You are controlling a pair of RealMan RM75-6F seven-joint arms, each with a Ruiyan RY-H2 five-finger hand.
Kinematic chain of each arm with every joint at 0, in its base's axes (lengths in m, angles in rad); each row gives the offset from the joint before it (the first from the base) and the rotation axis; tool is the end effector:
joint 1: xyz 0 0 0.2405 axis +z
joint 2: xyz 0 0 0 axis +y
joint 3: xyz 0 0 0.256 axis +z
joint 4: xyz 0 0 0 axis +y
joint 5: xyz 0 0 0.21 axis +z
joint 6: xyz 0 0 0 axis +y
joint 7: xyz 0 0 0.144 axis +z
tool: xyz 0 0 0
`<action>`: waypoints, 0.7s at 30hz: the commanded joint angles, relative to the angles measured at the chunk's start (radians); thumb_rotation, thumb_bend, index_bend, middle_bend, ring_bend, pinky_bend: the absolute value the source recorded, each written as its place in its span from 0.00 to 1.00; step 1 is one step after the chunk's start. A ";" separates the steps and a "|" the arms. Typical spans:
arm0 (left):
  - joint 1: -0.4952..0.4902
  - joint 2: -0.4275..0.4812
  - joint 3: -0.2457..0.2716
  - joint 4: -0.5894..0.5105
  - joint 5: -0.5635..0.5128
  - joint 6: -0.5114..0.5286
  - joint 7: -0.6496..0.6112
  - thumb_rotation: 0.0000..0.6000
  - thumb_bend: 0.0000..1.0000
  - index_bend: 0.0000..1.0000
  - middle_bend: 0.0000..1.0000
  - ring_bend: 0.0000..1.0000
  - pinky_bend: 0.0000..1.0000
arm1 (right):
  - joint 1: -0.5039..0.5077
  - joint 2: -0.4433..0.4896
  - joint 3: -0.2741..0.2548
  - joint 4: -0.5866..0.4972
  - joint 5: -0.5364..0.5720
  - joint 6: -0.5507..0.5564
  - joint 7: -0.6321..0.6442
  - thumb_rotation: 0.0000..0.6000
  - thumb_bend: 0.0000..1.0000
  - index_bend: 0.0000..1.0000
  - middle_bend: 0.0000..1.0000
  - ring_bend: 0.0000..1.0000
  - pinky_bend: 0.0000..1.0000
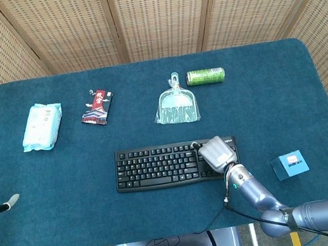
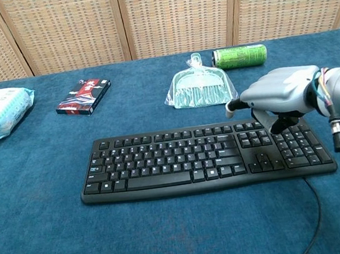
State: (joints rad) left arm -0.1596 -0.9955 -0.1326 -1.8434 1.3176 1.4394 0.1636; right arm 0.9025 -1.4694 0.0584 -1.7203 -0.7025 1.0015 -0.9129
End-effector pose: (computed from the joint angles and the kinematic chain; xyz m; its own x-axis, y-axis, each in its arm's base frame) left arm -0.2756 0.2139 0.1890 0.4188 -0.0315 0.9075 0.9068 0.0676 -0.4161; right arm -0.1312 -0.3205 -0.0203 0.7633 -0.2976 0.5734 -0.6416 -0.4529 0.6190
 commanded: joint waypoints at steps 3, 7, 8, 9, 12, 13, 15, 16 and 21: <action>0.000 0.002 0.001 0.000 0.001 -0.001 -0.003 1.00 0.00 0.00 0.00 0.00 0.00 | 0.013 -0.018 -0.004 0.012 0.020 0.009 -0.007 1.00 1.00 0.16 0.63 1.00 1.00; -0.001 0.002 0.002 0.001 0.000 -0.004 -0.003 1.00 0.00 0.00 0.00 0.00 0.00 | 0.021 -0.030 -0.012 0.027 0.029 0.009 -0.009 1.00 1.00 0.16 0.63 1.00 1.00; -0.001 0.002 0.002 0.001 0.000 -0.004 -0.003 1.00 0.00 0.00 0.00 0.00 0.00 | 0.022 -0.033 -0.014 0.031 0.032 0.009 -0.009 1.00 1.00 0.16 0.63 1.00 1.00; -0.002 0.002 0.002 0.001 -0.001 -0.005 -0.004 1.00 0.00 0.00 0.00 0.00 0.00 | 0.023 -0.035 -0.016 0.035 0.036 0.008 -0.009 1.00 1.00 0.16 0.63 1.00 1.00; -0.002 0.001 0.002 0.000 -0.002 -0.004 -0.001 1.00 0.00 0.00 0.00 0.00 0.00 | 0.025 -0.041 -0.023 0.045 0.047 0.009 -0.010 1.00 1.00 0.16 0.63 1.00 1.00; -0.003 0.001 0.002 -0.001 -0.003 -0.004 0.000 1.00 0.00 0.00 0.00 0.00 0.00 | 0.026 -0.043 -0.024 0.048 0.049 0.009 -0.008 1.00 1.00 0.16 0.63 1.00 1.00; -0.003 0.000 0.002 -0.001 -0.003 -0.005 0.002 1.00 0.00 0.00 0.00 0.00 0.00 | 0.028 -0.044 -0.025 0.052 0.052 0.006 -0.005 1.00 1.00 0.17 0.63 1.00 1.00; -0.003 0.000 0.002 -0.001 -0.004 -0.006 0.003 1.00 0.00 0.00 0.00 0.00 0.00 | 0.029 -0.044 -0.025 0.053 0.054 0.005 -0.004 1.00 1.00 0.17 0.63 1.00 1.00; -0.005 -0.002 0.003 0.000 -0.005 -0.008 0.006 1.00 0.00 0.00 0.00 0.00 0.00 | 0.035 -0.043 -0.025 0.056 0.060 0.000 0.002 1.00 1.00 0.17 0.63 1.00 1.00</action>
State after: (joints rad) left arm -0.1647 -0.9976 -0.1296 -1.8439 1.3132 1.4316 0.1700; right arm 0.9370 -1.5127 0.0331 -1.6642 -0.6424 1.0018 -0.9116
